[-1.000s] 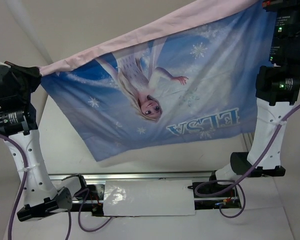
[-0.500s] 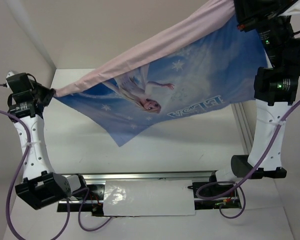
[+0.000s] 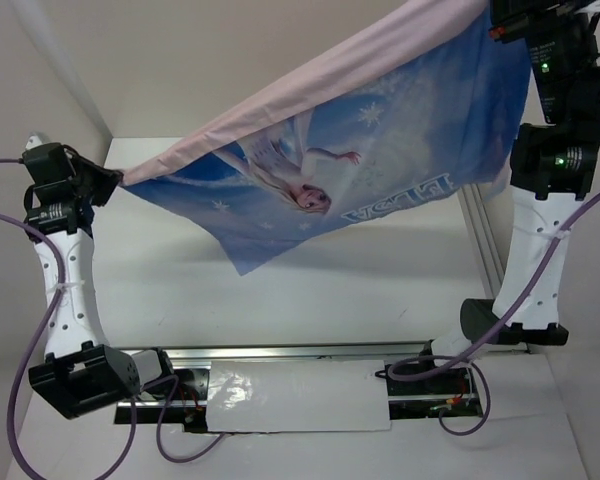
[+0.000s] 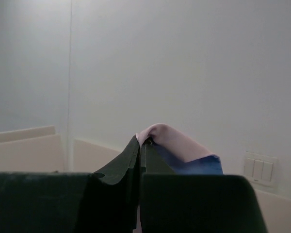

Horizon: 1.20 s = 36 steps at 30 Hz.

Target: Put the pillow into the pillowcase

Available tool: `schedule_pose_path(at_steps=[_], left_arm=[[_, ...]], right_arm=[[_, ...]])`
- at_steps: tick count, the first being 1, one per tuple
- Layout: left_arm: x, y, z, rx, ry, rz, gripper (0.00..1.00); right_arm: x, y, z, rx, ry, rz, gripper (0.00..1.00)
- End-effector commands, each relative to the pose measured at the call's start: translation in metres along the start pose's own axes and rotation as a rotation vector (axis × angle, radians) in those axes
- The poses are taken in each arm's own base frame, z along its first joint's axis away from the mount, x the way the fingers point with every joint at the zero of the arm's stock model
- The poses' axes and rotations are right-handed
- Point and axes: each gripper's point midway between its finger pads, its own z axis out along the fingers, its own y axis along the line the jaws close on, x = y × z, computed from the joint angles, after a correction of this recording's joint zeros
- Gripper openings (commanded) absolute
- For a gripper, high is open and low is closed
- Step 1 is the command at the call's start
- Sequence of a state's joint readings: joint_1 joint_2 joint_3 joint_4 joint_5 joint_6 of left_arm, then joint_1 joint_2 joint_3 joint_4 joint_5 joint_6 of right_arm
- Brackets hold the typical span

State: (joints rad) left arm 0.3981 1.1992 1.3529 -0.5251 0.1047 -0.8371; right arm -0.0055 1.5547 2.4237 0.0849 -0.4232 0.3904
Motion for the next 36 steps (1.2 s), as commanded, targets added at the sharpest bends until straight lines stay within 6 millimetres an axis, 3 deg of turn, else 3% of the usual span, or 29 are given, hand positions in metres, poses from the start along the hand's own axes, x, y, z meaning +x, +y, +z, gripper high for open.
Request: schedule_pose_path(at_steps=[1,2,3,4,5,6,8,9,10,11,14,15,16,19,21,23,25,26,27,29,30,31,32,33,35,36], left_arm=[[-0.037,0.025,-0.003,-0.130,-0.164,0.032,0.00],[-0.044,0.022,0.004,-0.135,-0.151,0.035,0.00],[-0.045,0.022,0.006,-0.137,-0.122,0.038,0.00],[-0.038,0.020,0.004,-0.142,-0.065,0.053,0.00],[-0.042,-0.002,-0.008,-0.065,-0.069,0.093,0.00],[-0.043,-0.012,-0.022,-0.030,-0.095,0.103,0.00],[-0.055,-0.031,-0.056,0.085,-0.227,0.114,0.00],[-0.072,-0.047,-0.110,0.152,-0.378,0.112,0.00],[-0.081,-0.055,-0.134,0.175,-0.441,0.111,0.00],[-0.095,-0.072,-0.174,0.202,-0.503,0.124,0.00],[-0.116,-0.093,-0.221,0.199,-0.561,0.176,0.00],[-0.127,-0.103,-0.255,0.207,-0.624,0.190,0.00],[-0.132,-0.104,-0.265,0.197,-0.650,0.183,0.00],[-0.148,-0.100,-0.296,0.146,-0.752,0.169,0.00],[-0.153,-0.093,-0.302,0.106,-0.784,0.164,0.00],[-0.156,-0.078,-0.292,0.023,-0.782,0.155,0.00],[-0.155,-0.068,-0.279,-0.027,-0.768,0.150,0.00],[-0.151,-0.055,-0.260,-0.078,-0.734,0.142,0.00],[-0.150,-0.053,-0.252,-0.086,-0.724,0.144,0.00],[-0.146,-0.043,-0.218,-0.133,-0.653,0.156,0.00],[-0.135,-0.038,-0.190,-0.141,-0.578,0.162,0.00],[-0.131,-0.033,-0.163,-0.161,-0.525,0.170,0.00],[-0.124,-0.029,-0.145,-0.162,-0.483,0.177,0.00],[-0.112,-0.023,-0.116,-0.148,-0.424,0.174,0.00],[-0.099,-0.014,-0.083,-0.139,-0.372,0.169,0.00],[-0.090,-0.008,-0.064,-0.134,-0.339,0.172,0.00]], right_arm=[[-0.144,0.059,-0.040,-0.108,-0.392,-0.260,0.00],[-0.158,0.038,-0.046,0.027,-0.454,-0.251,0.00],[-0.159,0.019,-0.051,0.126,-0.462,-0.252,0.00],[-0.168,0.019,-0.058,0.166,-0.488,-0.244,0.00],[-0.178,0.005,-0.064,0.250,-0.534,-0.267,0.00],[-0.178,0.000,-0.061,0.278,-0.531,-0.264,0.00],[-0.182,0.001,-0.058,0.289,-0.508,-0.264,0.00],[-0.204,0.012,-0.065,0.297,-0.574,-0.254,0.00],[-0.225,0.028,-0.075,0.273,-0.648,-0.276,0.00],[-0.235,0.035,-0.083,0.271,-0.689,-0.280,0.00],[-0.262,0.060,-0.104,0.261,-0.742,-0.292,0.00],[-0.268,0.065,-0.108,0.270,-0.742,-0.317,0.00],[-0.277,0.074,-0.117,0.272,-0.743,-0.325,0.00],[-0.284,0.068,-0.138,0.381,-0.738,-0.364,0.00],[-0.273,0.048,-0.148,0.487,-0.713,-0.364,0.00],[-0.272,0.042,-0.161,0.548,-0.686,-0.397,0.00],[-0.243,0.012,-0.167,0.656,-0.601,-0.340,0.00],[-0.229,-0.001,-0.170,0.708,-0.558,-0.345,0.00],[-0.189,-0.025,-0.169,0.780,-0.470,-0.291,0.00],[-0.156,-0.040,-0.178,0.848,-0.410,-0.257,0.00],[-0.134,-0.047,-0.182,0.879,-0.354,-0.281,0.00],[-0.068,-0.059,-0.186,0.929,-0.218,-0.261,0.00],[-0.054,-0.061,-0.194,0.960,-0.235,-0.245,0.00],[0.003,-0.072,-0.209,1.028,-0.100,-0.293,0.00],[0.048,-0.081,-0.227,1.100,-0.022,-0.307,0.00],[0.084,-0.085,-0.229,1.108,0.059,-0.337,0.00]])
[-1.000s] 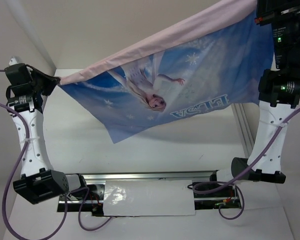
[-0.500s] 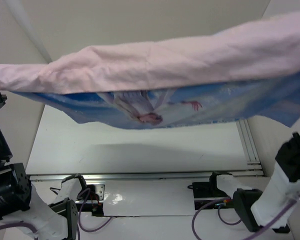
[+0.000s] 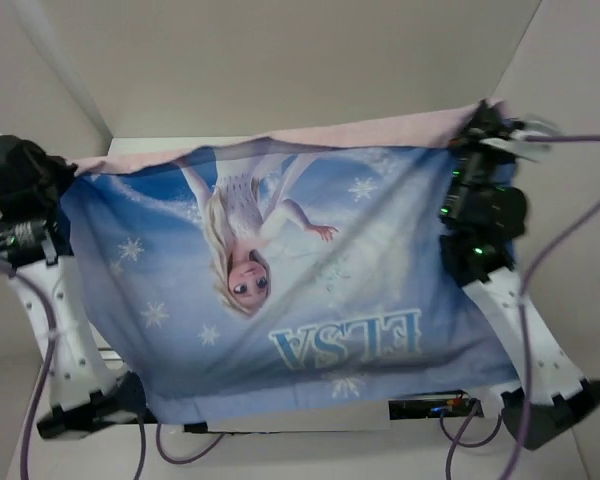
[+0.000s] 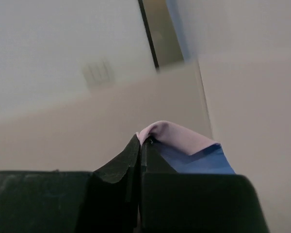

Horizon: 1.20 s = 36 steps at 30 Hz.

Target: Put the pillow into the pillowcase

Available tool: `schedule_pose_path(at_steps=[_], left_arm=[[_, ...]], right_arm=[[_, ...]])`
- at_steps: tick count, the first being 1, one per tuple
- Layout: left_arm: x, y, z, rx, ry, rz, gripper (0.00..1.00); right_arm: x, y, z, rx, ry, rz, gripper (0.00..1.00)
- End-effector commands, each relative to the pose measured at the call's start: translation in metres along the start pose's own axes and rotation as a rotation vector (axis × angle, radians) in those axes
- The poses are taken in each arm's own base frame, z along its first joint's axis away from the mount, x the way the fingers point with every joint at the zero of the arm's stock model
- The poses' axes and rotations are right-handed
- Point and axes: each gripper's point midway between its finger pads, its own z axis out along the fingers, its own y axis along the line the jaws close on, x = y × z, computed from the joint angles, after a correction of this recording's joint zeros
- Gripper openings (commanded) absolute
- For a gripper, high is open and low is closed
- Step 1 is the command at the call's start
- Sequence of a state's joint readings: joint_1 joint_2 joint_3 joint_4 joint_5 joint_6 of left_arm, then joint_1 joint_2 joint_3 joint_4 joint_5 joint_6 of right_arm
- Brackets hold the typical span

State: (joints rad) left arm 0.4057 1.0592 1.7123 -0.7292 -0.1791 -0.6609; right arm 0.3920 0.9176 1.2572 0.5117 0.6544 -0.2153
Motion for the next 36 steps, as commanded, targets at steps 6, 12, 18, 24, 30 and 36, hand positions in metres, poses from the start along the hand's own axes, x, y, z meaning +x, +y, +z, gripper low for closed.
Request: schedule_pose_path(at_steps=[6,12,18,24,30,36], left_arm=[[0.176,0.058,0.168,-0.099,0.358,0.019,0.00],[0.274,0.089,0.250,-0.346,0.796,0.040,0.35],[0.244,0.045,0.283,-0.217,0.665,0.080,1.00],[0.243,0.022,0.262,-0.102,0.645,0.094,1.00],[0.245,-0.005,0.229,-0.090,0.648,0.215,1.00],[0.250,-0.047,0.151,-0.011,0.647,0.306,1.00]], right_arm=[[0.285,-0.116,-0.007,0.384,0.485,-0.180,0.15],[0.450,-0.153,0.030,0.267,0.823,0.028,0.83],[0.428,-0.126,0.046,0.163,0.765,-0.046,1.00],[0.418,-0.089,0.023,0.040,0.850,-0.067,1.00],[0.395,-0.074,-0.004,-0.011,0.893,-0.063,1.00],[0.363,-0.079,-0.030,0.020,0.967,-0.046,1.00]])
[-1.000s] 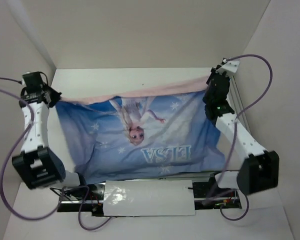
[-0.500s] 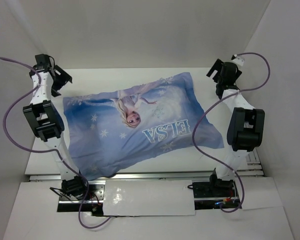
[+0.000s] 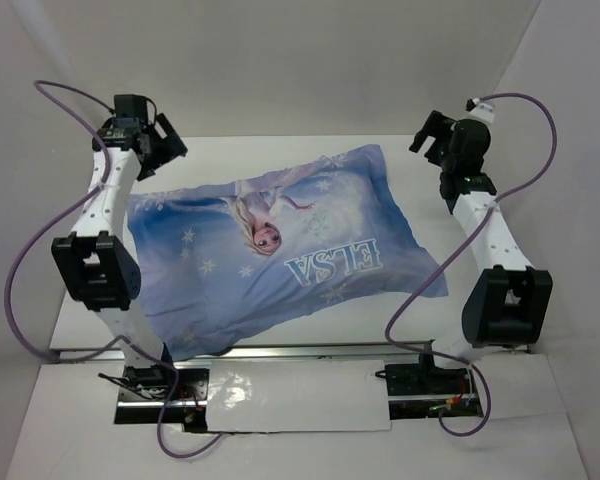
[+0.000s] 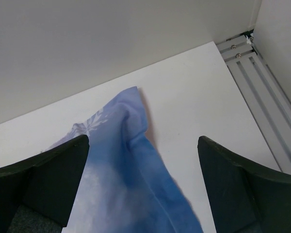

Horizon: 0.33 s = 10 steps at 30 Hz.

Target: Put the pillow into the pillowcase

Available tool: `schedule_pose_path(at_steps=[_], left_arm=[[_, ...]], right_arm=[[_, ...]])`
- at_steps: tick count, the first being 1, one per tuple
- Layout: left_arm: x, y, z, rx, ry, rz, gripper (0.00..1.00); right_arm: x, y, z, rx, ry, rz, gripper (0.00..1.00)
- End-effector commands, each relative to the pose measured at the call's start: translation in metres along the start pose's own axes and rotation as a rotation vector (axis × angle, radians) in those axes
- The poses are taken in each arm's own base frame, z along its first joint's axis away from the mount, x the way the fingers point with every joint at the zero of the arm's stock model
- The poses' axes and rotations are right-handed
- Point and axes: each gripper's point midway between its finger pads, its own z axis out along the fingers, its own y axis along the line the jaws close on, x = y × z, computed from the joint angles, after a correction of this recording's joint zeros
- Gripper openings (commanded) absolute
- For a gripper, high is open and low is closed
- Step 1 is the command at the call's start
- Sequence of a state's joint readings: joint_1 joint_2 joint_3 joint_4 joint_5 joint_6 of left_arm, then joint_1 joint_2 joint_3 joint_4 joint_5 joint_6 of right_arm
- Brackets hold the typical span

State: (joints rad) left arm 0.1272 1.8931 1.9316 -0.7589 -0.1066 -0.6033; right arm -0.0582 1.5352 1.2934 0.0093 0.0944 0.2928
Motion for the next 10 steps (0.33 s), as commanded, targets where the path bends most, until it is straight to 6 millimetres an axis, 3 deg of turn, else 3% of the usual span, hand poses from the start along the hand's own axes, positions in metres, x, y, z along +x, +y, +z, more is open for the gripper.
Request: schedule_pose_path(at_steps=[1,2,3,4,5,10], left_arm=[[0.009,-0.018,-0.080,0.067,-0.087,0.051,1.00],[0.023,-0.028,-0.093,0.106,-0.080,0.062,1.00],[0.053,-0.019,-0.090,0.090,-0.027,0.057,1.00],[0.060,-0.023,-0.099,0.122,-0.047,0.066,1.00],[0.079,-0.021,-0.116,0.145,-0.056,0.070,1.00],[0.102,-0.014,-0.156,0.187,-0.093,0.066,1.00]], right_arm=[[0.004,-0.006,-0.030,0.016,0.050,0.002,1.00],[0.000,-0.006,-0.042,0.015,0.046,0.002,1.00],[-0.002,-0.008,-0.047,0.022,0.035,0.002,1.00],[0.009,-0.013,-0.053,0.039,0.055,0.000,1.00],[-0.002,-0.011,-0.065,0.024,0.012,0.004,1.00],[-0.007,-0.009,-0.085,-0.012,-0.026,0.007,1.00]])
